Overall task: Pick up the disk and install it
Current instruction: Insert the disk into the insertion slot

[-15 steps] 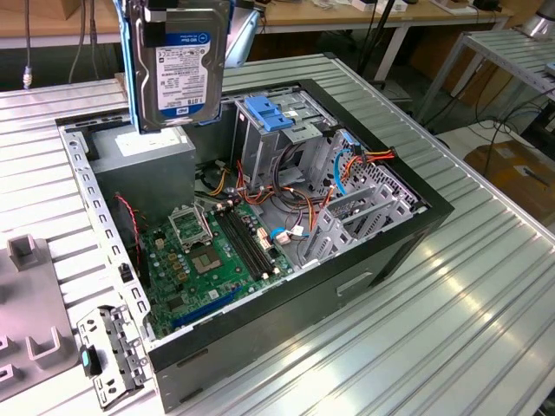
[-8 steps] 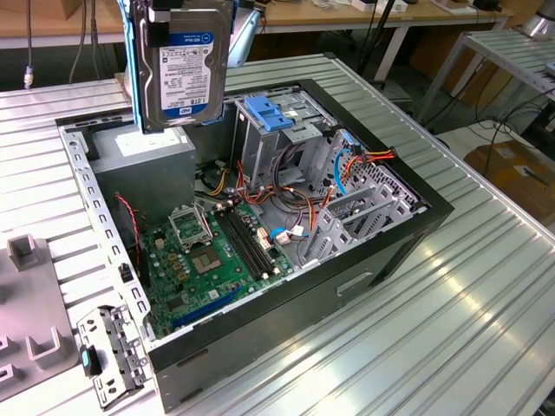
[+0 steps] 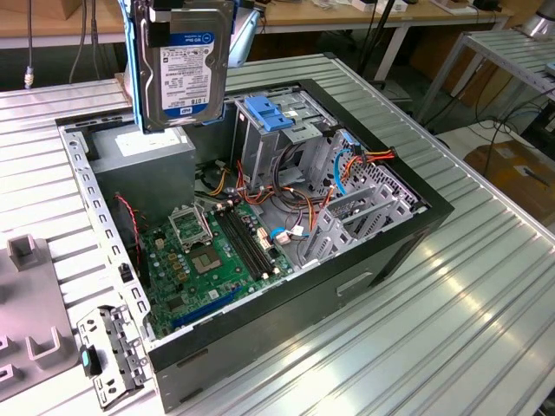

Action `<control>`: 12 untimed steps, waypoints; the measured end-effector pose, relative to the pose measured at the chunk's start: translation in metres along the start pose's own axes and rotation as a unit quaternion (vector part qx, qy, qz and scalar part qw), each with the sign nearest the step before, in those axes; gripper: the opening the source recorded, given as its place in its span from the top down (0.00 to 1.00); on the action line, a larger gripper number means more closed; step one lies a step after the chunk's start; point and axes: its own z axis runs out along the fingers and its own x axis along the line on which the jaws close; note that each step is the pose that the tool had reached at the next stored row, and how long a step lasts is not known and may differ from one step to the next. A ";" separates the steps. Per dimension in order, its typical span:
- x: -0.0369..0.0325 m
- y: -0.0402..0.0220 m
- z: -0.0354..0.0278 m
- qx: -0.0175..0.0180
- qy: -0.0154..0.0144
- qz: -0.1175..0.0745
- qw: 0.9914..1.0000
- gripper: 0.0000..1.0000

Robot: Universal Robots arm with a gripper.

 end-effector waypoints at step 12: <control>0.0164 -0.0004 0.0005 0.000 0.000 0.000 1.000 0.63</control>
